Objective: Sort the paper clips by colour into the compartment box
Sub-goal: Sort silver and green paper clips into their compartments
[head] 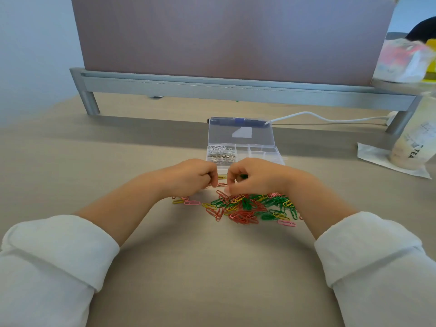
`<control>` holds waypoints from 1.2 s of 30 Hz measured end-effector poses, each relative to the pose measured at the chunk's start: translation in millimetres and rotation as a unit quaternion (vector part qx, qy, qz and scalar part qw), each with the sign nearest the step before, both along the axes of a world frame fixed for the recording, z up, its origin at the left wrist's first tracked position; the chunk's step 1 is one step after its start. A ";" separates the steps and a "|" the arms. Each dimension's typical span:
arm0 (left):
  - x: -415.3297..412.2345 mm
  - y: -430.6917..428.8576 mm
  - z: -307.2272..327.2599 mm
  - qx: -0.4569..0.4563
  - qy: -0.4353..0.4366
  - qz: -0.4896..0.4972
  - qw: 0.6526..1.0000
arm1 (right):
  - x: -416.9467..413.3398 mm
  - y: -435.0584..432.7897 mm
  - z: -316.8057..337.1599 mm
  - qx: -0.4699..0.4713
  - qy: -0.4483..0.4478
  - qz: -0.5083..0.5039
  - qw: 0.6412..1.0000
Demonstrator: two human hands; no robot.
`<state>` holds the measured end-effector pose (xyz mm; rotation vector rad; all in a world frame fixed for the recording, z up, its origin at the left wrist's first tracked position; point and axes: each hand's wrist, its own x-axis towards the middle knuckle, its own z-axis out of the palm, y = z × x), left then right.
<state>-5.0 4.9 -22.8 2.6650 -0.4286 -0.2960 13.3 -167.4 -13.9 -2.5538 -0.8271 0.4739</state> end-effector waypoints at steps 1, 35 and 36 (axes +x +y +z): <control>-2.4 -1.6 1.6 -0.006 -0.006 0.008 1.000 | -1.5 -1.5 0.0 -0.011 0.001 0.015 1.000; -5.6 0.5 7.6 0.173 -0.052 -0.054 0.982 | 4.1 2.5 -10.7 -0.037 -0.056 -0.016 0.998; -5.4 0.9 7.4 0.175 -0.045 -0.054 0.982 | 4.3 2.6 -11.0 -0.042 -0.058 -0.017 0.997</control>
